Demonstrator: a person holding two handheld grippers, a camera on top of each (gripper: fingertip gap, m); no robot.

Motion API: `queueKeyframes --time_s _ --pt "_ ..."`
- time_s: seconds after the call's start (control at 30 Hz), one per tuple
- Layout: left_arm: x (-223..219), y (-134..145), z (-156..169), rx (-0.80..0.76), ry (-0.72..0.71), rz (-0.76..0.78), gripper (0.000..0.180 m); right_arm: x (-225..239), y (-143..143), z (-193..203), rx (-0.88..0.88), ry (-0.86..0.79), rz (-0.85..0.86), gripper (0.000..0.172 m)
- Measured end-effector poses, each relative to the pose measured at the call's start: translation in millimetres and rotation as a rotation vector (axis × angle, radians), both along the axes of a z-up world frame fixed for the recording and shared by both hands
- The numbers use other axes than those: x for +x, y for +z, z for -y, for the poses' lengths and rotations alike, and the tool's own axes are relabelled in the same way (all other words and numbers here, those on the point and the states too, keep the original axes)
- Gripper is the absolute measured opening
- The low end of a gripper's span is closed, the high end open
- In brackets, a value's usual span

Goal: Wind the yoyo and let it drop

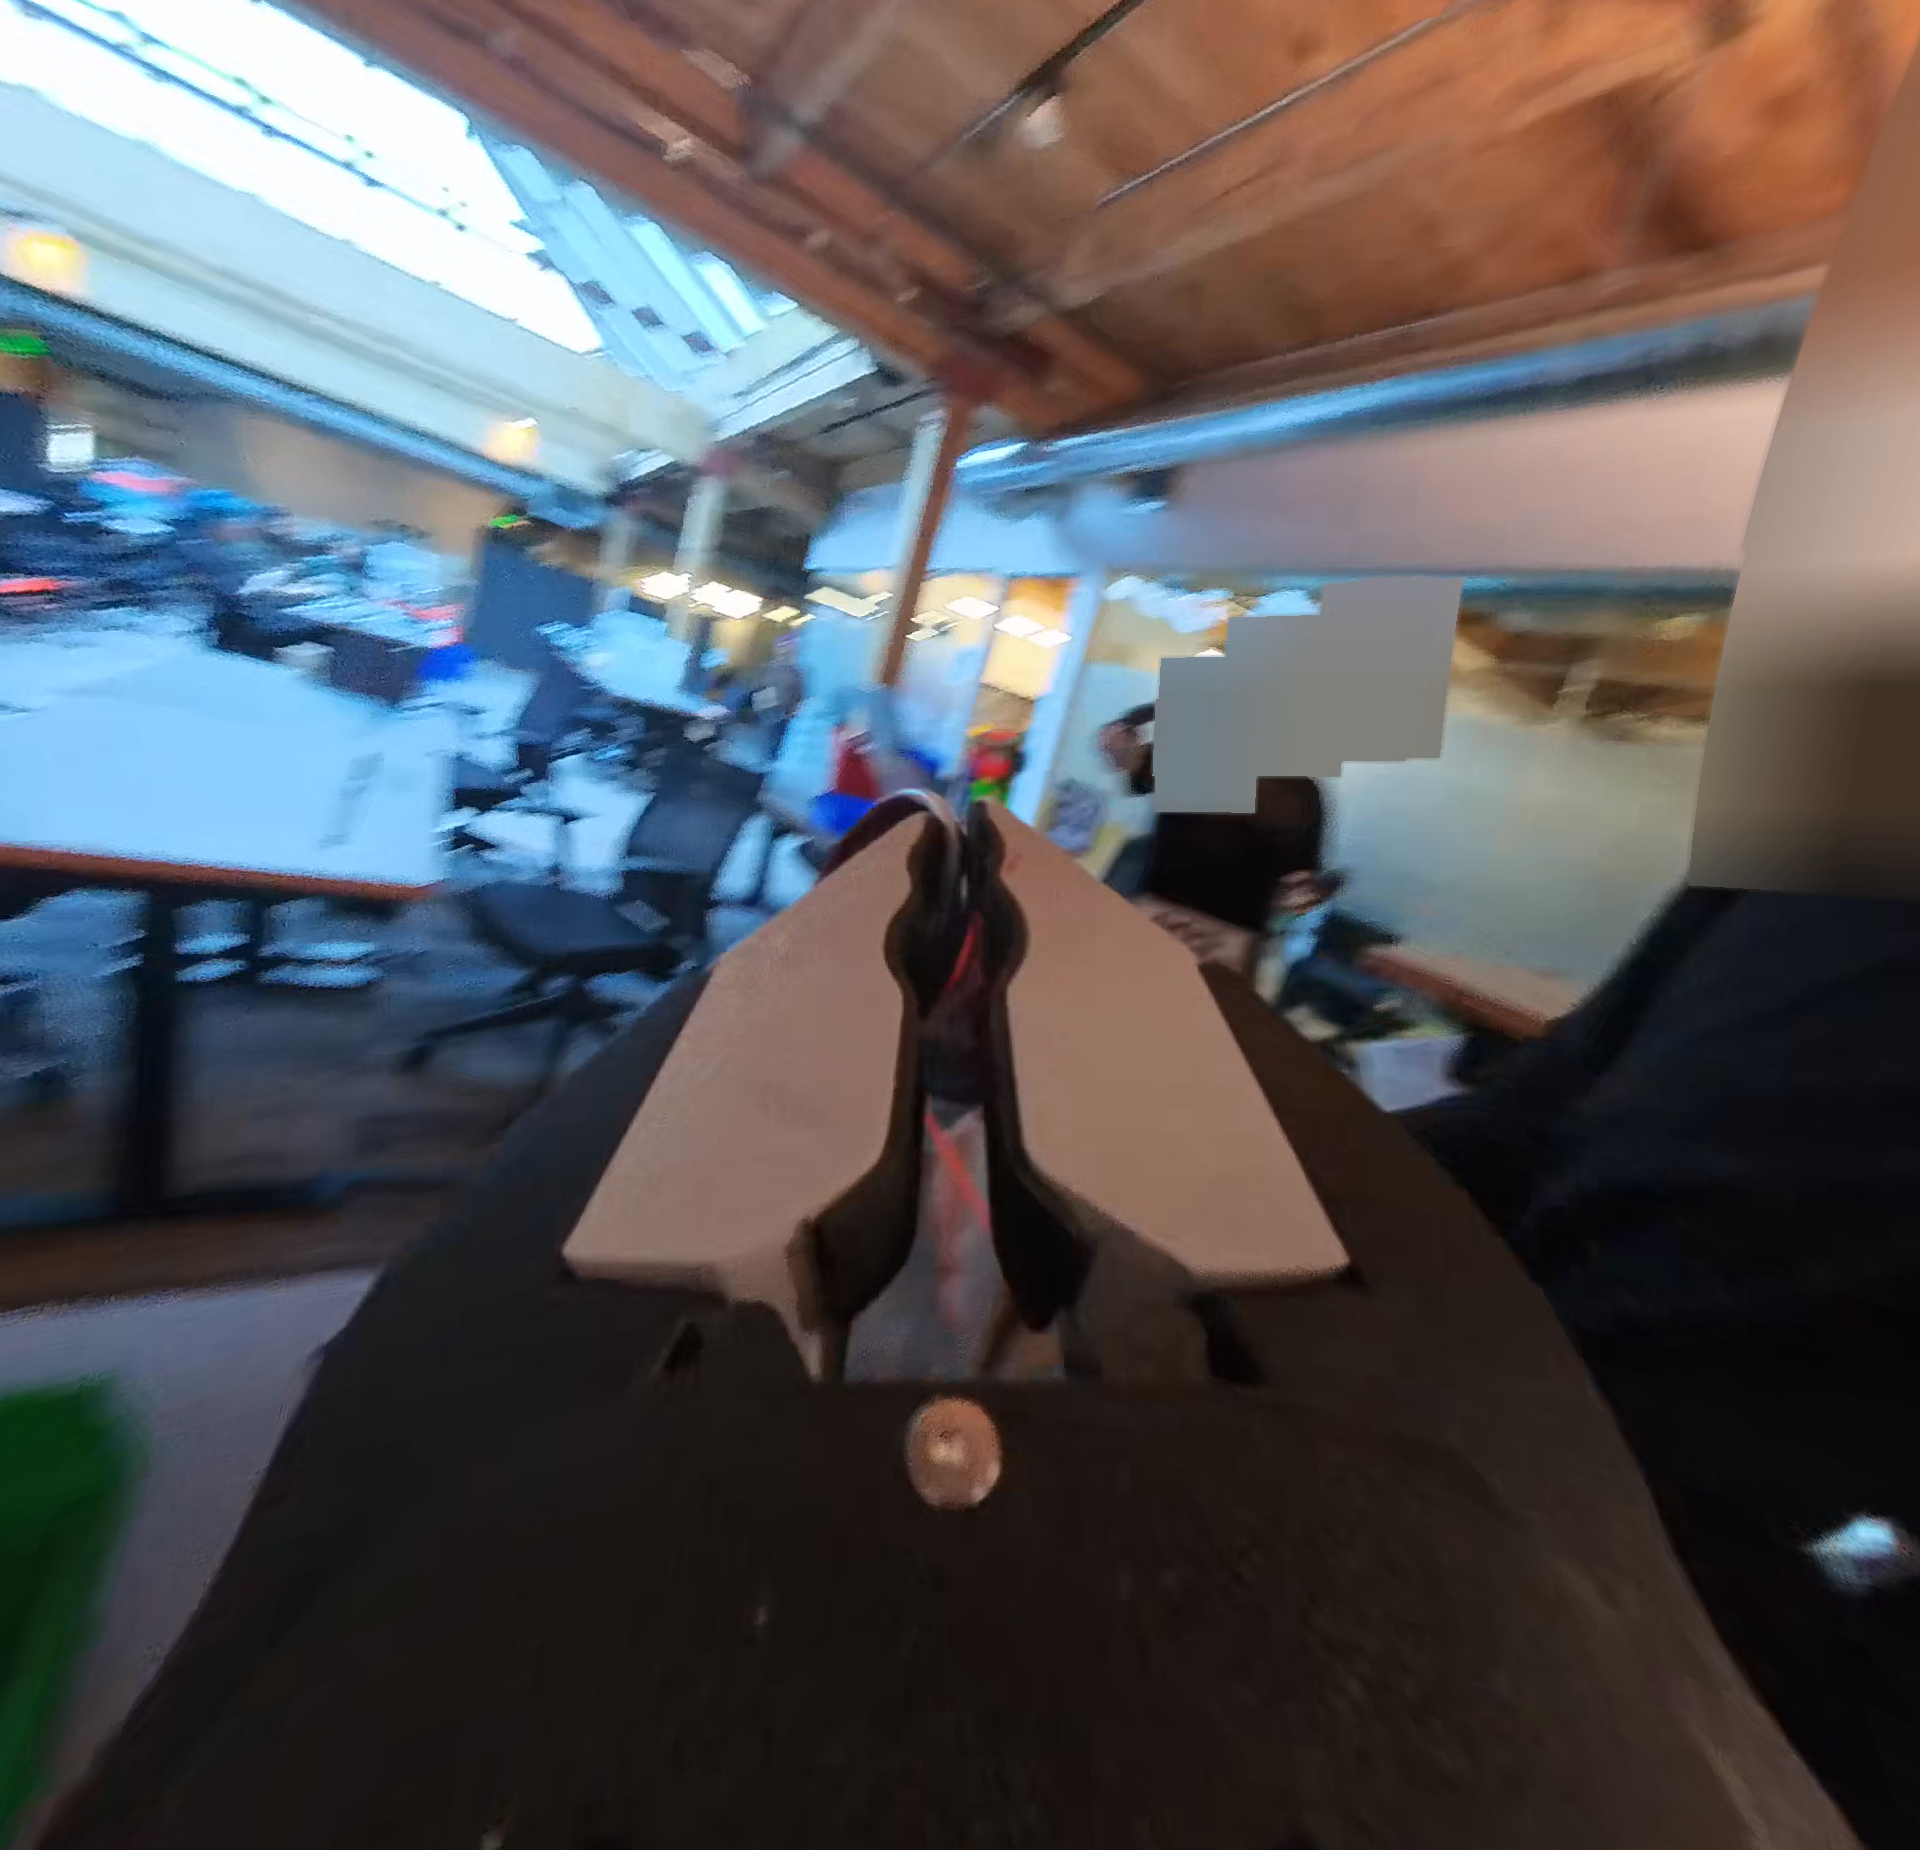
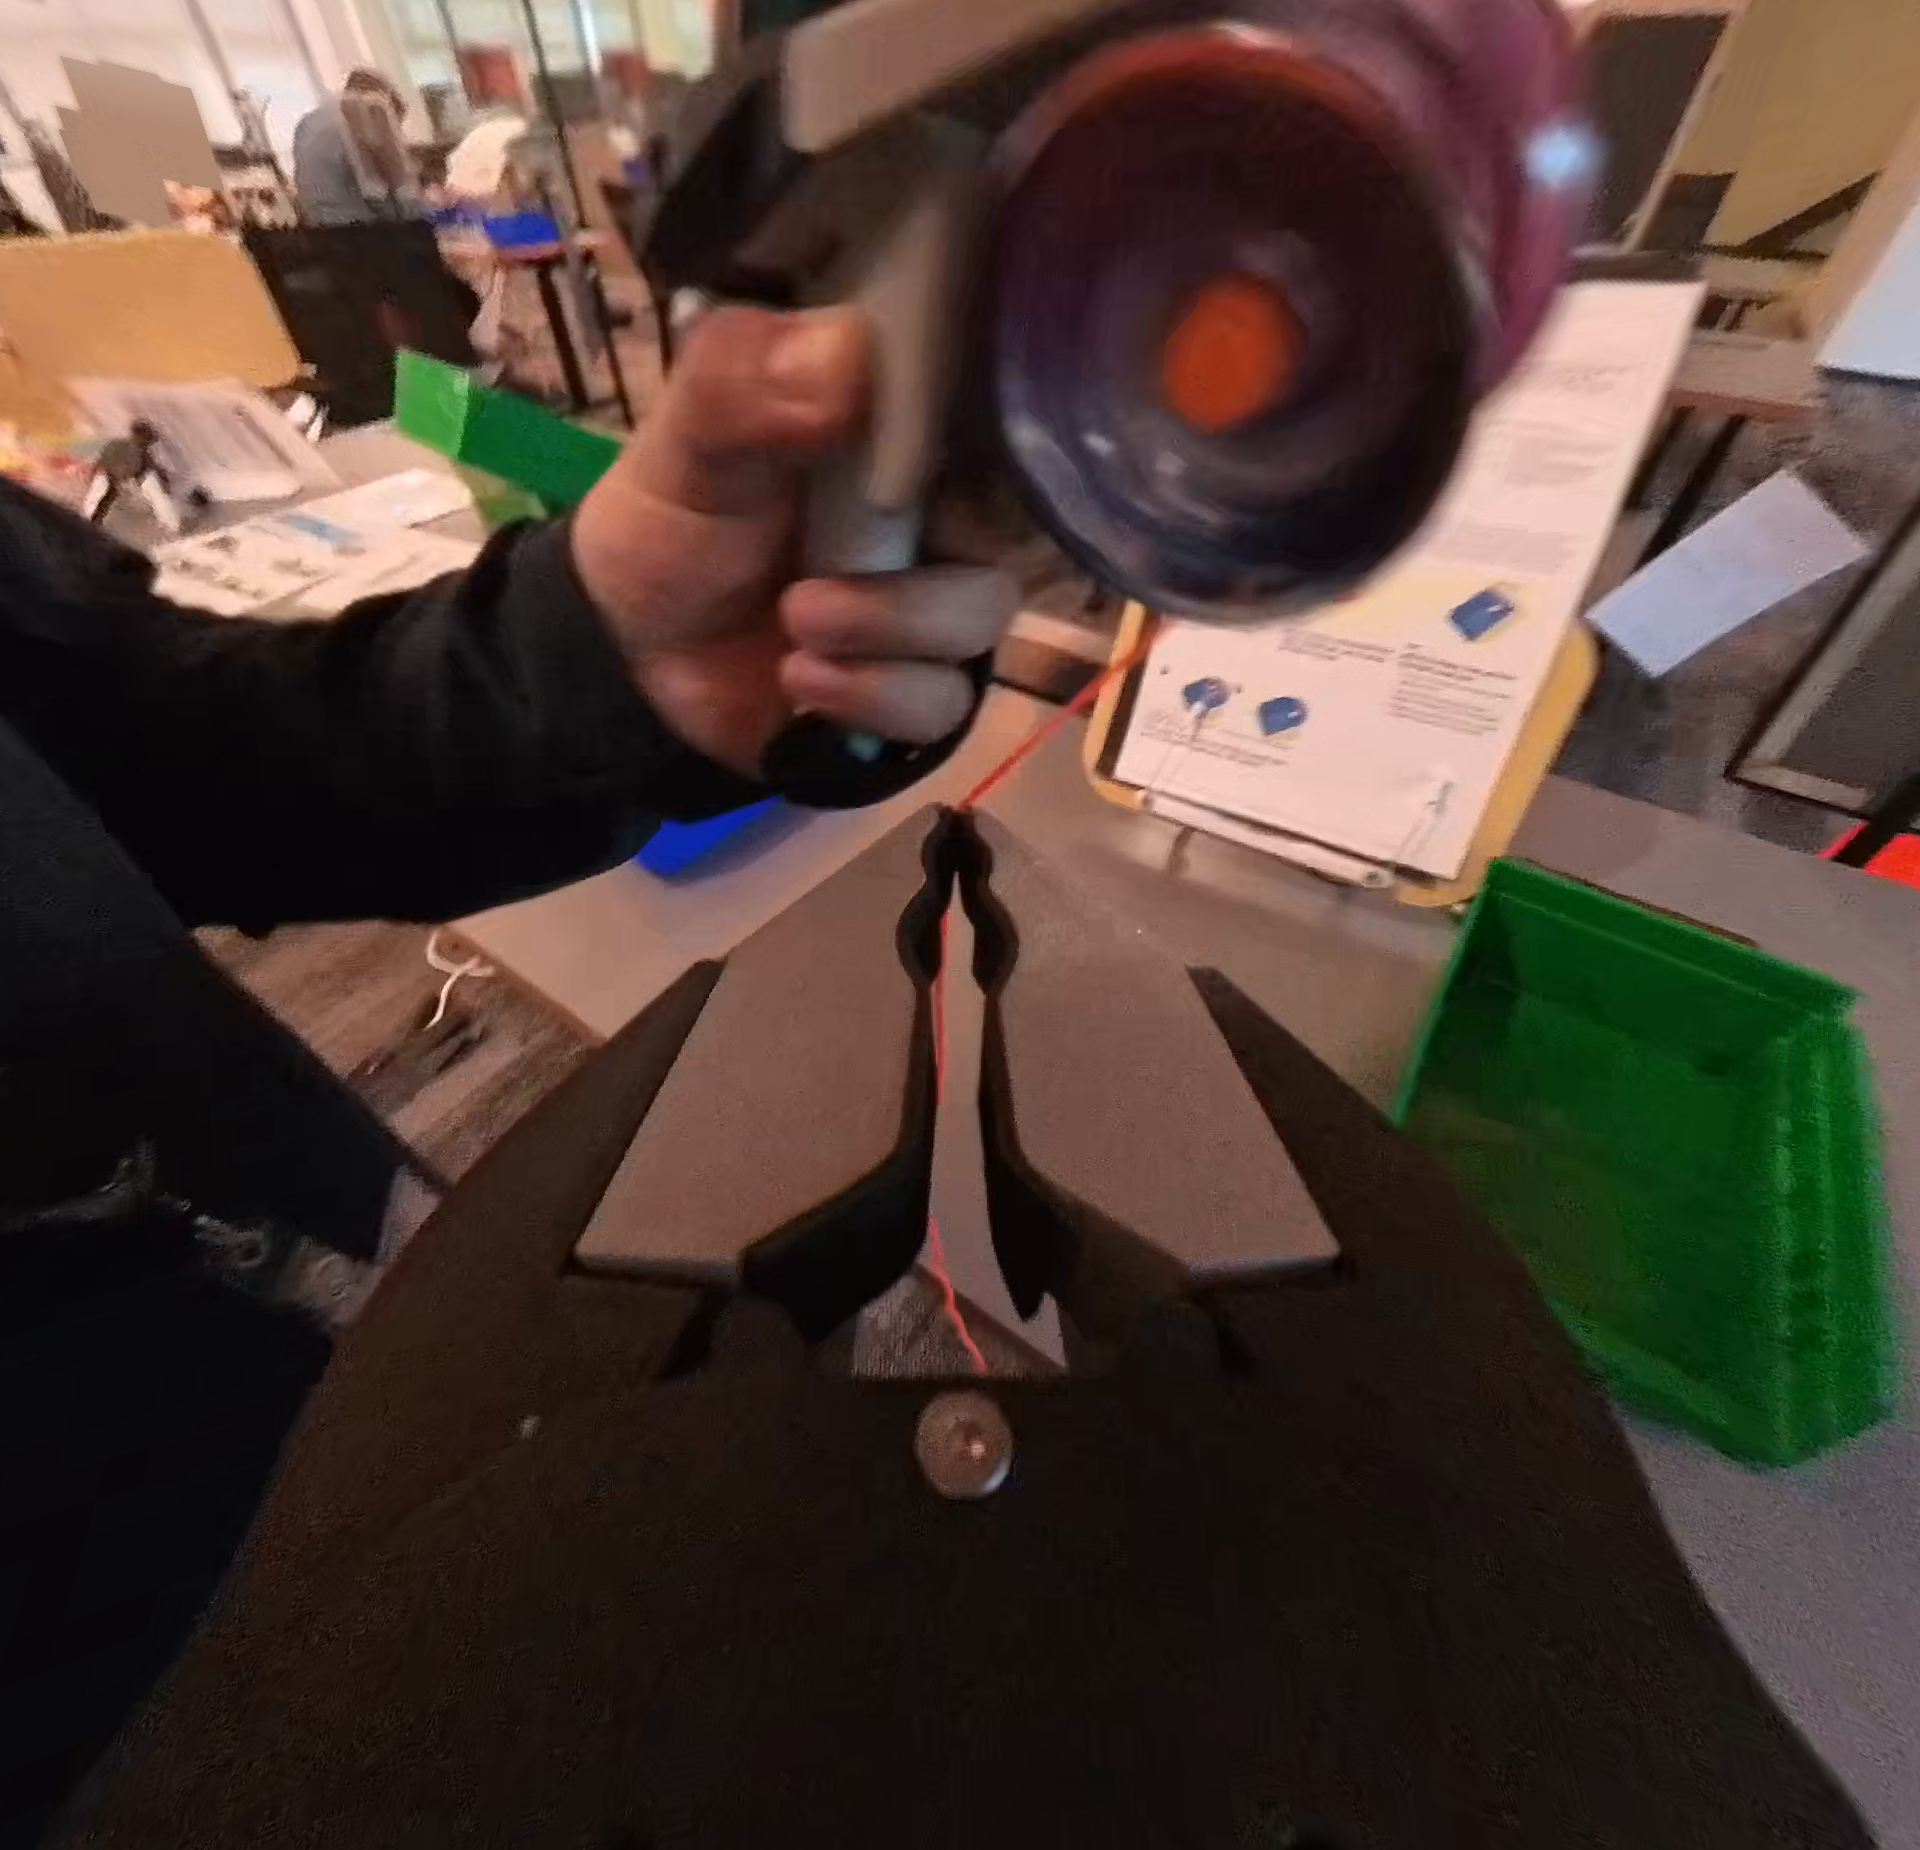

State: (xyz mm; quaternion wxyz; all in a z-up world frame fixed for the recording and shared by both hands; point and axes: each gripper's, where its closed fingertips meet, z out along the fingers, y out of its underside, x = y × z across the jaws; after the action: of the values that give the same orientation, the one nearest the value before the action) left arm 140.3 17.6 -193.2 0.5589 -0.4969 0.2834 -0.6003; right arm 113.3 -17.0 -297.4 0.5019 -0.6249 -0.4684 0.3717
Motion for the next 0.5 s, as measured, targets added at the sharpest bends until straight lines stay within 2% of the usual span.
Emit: queueKeyframes --time_s 0.1,0.17,0.27,0.33,0.37,0.43,0.5 --pt "-18 -33 -18 0.021 0.164 -0.201 0.003 -23 -7 17 0.006 0.063 0.090 0.000" --pt "-28 -47 -26 0.044 0.245 -0.294 0.003 -32 2 28 0.011 0.123 0.085 0.000" --pt "-44 -60 -43 0.076 0.402 -0.406 0.000 -45 24 58 -0.060 0.312 0.003 0.000" --pt "-39 -53 -34 0.061 0.327 -0.340 0.000 -46 26 38 0.014 0.202 0.008 0.000" --pt "-35 -48 -29 0.018 0.270 -0.270 0.000 -46 22 33 0.045 0.204 0.010 0.000" --pt "-23 -58 -24 -0.079 0.180 -0.205 0.000 -46 26 22 -0.083 0.243 -0.143 0.000" --pt "-22 -80 -24 -0.095 0.193 -0.199 0.000 -36 46 17 -0.274 0.329 -0.343 0.000"
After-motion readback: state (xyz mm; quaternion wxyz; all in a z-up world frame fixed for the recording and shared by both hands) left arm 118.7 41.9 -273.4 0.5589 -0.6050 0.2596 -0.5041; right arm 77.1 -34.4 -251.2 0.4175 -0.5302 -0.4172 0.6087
